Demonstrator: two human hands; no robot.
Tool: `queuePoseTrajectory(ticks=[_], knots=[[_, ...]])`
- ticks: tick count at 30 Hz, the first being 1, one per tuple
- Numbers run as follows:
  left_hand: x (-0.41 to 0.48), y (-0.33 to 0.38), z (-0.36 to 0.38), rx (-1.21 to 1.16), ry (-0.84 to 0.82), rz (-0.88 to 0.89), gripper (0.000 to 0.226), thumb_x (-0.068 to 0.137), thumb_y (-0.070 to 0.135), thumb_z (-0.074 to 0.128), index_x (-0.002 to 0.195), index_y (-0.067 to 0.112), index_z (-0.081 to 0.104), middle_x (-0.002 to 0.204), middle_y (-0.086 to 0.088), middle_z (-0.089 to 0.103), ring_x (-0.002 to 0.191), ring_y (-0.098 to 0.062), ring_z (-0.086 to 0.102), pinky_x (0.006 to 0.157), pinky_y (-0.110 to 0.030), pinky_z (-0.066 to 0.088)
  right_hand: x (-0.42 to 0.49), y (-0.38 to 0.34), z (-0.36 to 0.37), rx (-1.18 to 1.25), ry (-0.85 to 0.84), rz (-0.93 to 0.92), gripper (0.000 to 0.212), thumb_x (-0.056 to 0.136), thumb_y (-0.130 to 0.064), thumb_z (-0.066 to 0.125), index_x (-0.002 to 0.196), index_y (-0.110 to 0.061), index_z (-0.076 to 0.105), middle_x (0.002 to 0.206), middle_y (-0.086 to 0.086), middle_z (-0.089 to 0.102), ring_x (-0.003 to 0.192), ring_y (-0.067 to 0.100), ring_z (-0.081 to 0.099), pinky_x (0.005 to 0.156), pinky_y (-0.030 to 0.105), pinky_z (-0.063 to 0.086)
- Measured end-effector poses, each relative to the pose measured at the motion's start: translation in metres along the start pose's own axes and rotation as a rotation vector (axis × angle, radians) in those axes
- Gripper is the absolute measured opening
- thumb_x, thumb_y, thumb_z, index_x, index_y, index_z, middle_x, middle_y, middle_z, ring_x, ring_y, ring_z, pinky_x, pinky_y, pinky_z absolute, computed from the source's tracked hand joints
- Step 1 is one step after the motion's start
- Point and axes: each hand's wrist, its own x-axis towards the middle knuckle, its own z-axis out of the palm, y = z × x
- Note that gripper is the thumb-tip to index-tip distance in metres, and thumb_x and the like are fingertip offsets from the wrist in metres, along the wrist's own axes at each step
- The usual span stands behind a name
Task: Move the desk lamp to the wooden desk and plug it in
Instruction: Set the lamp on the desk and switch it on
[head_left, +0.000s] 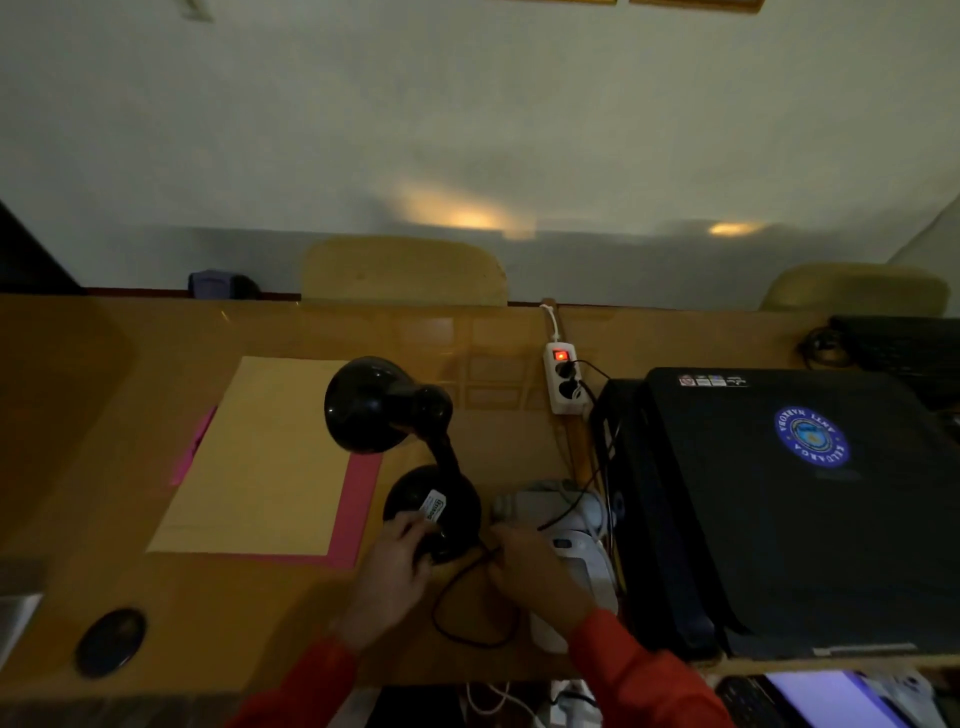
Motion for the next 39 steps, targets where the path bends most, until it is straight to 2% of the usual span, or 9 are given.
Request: queuePoseTrajectory(ticks=[6, 10, 12, 16, 19, 29, 33, 36, 39], knots=[[0.019, -0.021, 0.021, 0.224, -0.086, -0.068, 0.064, 0.096, 0.025, 0.045, 0.149, 0.022, 0.009, 0.161, -0.008, -0.003, 0.148, -0.031, 0.0, 0.119, -0.042, 0.019, -0.016, -0.017, 0.03, -0.362, -0.205, -0.044, 0.04, 0.091, -0.021, 0.05, 0.128, -0.008, 0.046, 0.146, 0.018, 0.031, 0.11, 0.037, 0.053, 0.087, 0.044, 0.047], [0.011, -0.035, 0.034, 0.252, -0.094, -0.038, 0.067, 0.093, 0.02, 0.048, 0.148, 0.019, 0.01, 0.159, -0.012, -0.007, 0.147, -0.035, -0.005, 0.118, -0.046, 0.024, -0.025, -0.016, 0.039, -0.631, -0.097, -0.221, 0.032, 0.08, -0.034, 0.061, 0.106, -0.014, 0.064, 0.125, 0.013, 0.053, 0.106, 0.031, 0.057, 0.085, 0.037, 0.048], [0.005, -0.039, 0.038, 0.225, -0.068, -0.038, 0.068, 0.09, 0.014, 0.05, 0.148, 0.019, 0.015, 0.158, -0.011, -0.005, 0.146, -0.035, -0.007, 0.114, -0.047, 0.033, -0.03, -0.014, 0.04, -0.708, -0.178, -0.245, 0.023, 0.077, -0.035, 0.06, 0.093, -0.022, 0.07, 0.117, 0.005, 0.061, 0.101, 0.024, 0.059, 0.084, 0.034, 0.048], [-0.005, -0.044, 0.04, 0.203, -0.025, -0.027, 0.071, 0.084, 0.005, 0.056, 0.146, 0.017, 0.023, 0.158, -0.014, 0.006, 0.142, -0.037, -0.007, 0.108, -0.05, 0.039, -0.037, -0.016, 0.047, -0.804, -0.158, -0.232, 0.009, 0.06, -0.042, 0.07, 0.058, -0.032, 0.068, 0.08, -0.011, 0.07, 0.072, 0.009, 0.063, 0.063, 0.021, 0.05], [-0.009, -0.048, 0.039, 0.215, -0.019, -0.004, 0.072, 0.078, 0.002, 0.062, 0.143, 0.012, 0.032, 0.154, -0.021, 0.017, 0.14, -0.047, 0.009, 0.105, -0.058, 0.039, -0.037, -0.015, 0.051, -0.835, -0.125, -0.202, 0.015, 0.054, -0.041, 0.076, 0.054, -0.028, 0.067, 0.069, -0.01, 0.066, 0.07, 0.011, 0.063, 0.061, 0.023, 0.051], [-0.026, -0.054, 0.032, 0.252, -0.122, -0.027, 0.07, 0.091, 0.015, 0.047, 0.148, 0.02, 0.008, 0.156, -0.012, -0.012, 0.144, -0.034, -0.014, 0.118, -0.052, 0.021, -0.037, -0.01, 0.054, -0.88, -0.027, -0.136, 0.021, 0.048, -0.038, 0.082, 0.051, -0.023, 0.067, 0.073, -0.007, 0.067, 0.07, 0.016, 0.062, 0.062, 0.026, 0.052], [-0.033, -0.056, 0.037, 0.248, -0.079, -0.034, 0.07, 0.088, 0.017, 0.05, 0.148, 0.022, 0.013, 0.158, -0.01, -0.007, 0.14, -0.031, -0.017, 0.113, -0.049, 0.034, -0.042, -0.017, 0.052, -0.697, 0.019, -0.129, 0.023, 0.048, -0.027, 0.085, 0.061, -0.02, 0.068, 0.074, -0.003, 0.068, 0.062, 0.015, 0.062, 0.051, 0.025, 0.051], [-0.037, -0.056, 0.041, 0.265, -0.081, -0.055, 0.071, 0.089, 0.02, 0.05, 0.148, 0.025, 0.012, 0.158, -0.007, -0.01, 0.14, -0.028, -0.019, 0.113, -0.046, 0.034, -0.054, -0.014, 0.061, -0.507, -0.097, -0.065, 0.027, 0.087, -0.01, 0.055, 0.114, -0.005, 0.057, 0.131, 0.017, 0.052, 0.099, 0.029, 0.061, 0.076, 0.034, 0.053], [-0.036, -0.058, 0.039, 0.28, -0.107, -0.054, 0.071, 0.089, 0.022, 0.05, 0.149, 0.025, 0.01, 0.157, -0.006, -0.012, 0.147, -0.031, -0.009, 0.113, -0.043, 0.033, -0.064, -0.012, 0.068, -0.397, -0.086, -0.045, 0.03, 0.093, -0.007, 0.043, 0.123, -0.006, 0.049, 0.136, 0.014, 0.045, 0.112, 0.027, 0.051, 0.091, 0.036, 0.048]])
